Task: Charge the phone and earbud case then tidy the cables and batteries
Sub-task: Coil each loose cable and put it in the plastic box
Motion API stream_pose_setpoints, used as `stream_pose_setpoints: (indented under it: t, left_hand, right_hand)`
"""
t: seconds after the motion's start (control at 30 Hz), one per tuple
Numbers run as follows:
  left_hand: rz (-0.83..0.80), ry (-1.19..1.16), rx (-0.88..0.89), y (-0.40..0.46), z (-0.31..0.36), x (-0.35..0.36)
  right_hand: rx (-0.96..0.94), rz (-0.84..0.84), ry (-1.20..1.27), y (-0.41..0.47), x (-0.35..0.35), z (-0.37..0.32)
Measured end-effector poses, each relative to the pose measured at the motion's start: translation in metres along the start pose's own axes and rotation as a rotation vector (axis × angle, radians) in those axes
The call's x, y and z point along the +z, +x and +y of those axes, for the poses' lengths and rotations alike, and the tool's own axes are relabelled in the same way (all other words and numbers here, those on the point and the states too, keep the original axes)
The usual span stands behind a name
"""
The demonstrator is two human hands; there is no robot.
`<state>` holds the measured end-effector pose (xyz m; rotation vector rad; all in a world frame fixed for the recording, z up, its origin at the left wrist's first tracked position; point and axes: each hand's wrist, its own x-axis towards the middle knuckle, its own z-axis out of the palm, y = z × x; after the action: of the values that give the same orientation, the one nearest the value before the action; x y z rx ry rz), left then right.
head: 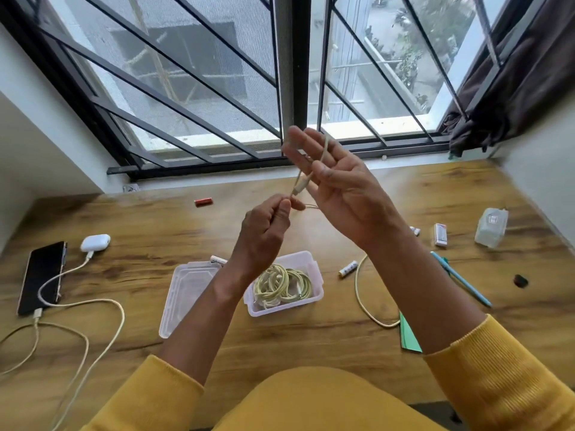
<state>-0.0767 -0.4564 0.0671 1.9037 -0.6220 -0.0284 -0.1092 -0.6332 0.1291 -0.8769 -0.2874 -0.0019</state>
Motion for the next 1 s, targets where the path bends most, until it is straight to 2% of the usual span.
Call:
stream_pose_setpoints:
  t: [0.13,0.23,0.33,0.43,0.57,0.73,0.9,0.93,1.0]
  left_hand:
    - [-0.055,0.142,0.044,-0.011,0.009,0.004]
    - [-0.105,0.209,0.088,-0.015,0.019,0.000]
    - [-0.086,0.303,0.143,-0.012,0.028,-0.010]
    - [-0.046,0.352,0.186,-0.007,0.033,-0.022]
    - [-0.012,0.324,0.185,-0.002,0.033,-0.034]
    - [-0.098,0.253,0.132,-0.001,0.030,-0.051]
    - [-0.083,0.163,0.100,0.000,0.032,-0.063]
    - [-0.082,0.153,0.094,0.001,0.032,-0.066]
    - [-0.074,0.141,0.078,0.004,0.029,-0.071]
  right_hand:
    - [-0.080,0.179,-0.058,0.012,0.001,0.007]
    - [-0.124,0.256,-0.315,0.014,0.002,0.016]
    - [-0.121,0.292,-0.579,0.010,0.004,0.028]
    - [-0.119,0.265,-0.788,0.004,0.006,0.037]
    - [-0.109,0.181,-0.864,-0.004,0.001,0.045]
    - [0.010,0.140,-0.843,-0.014,0.004,0.047]
    - [0.158,0.059,-1.082,-0.024,0.005,0.058]
    - [0.185,0.032,-1.092,-0.027,0.005,0.061]
    - [0.223,-0.020,-0.949,-0.031,0.008,0.064]
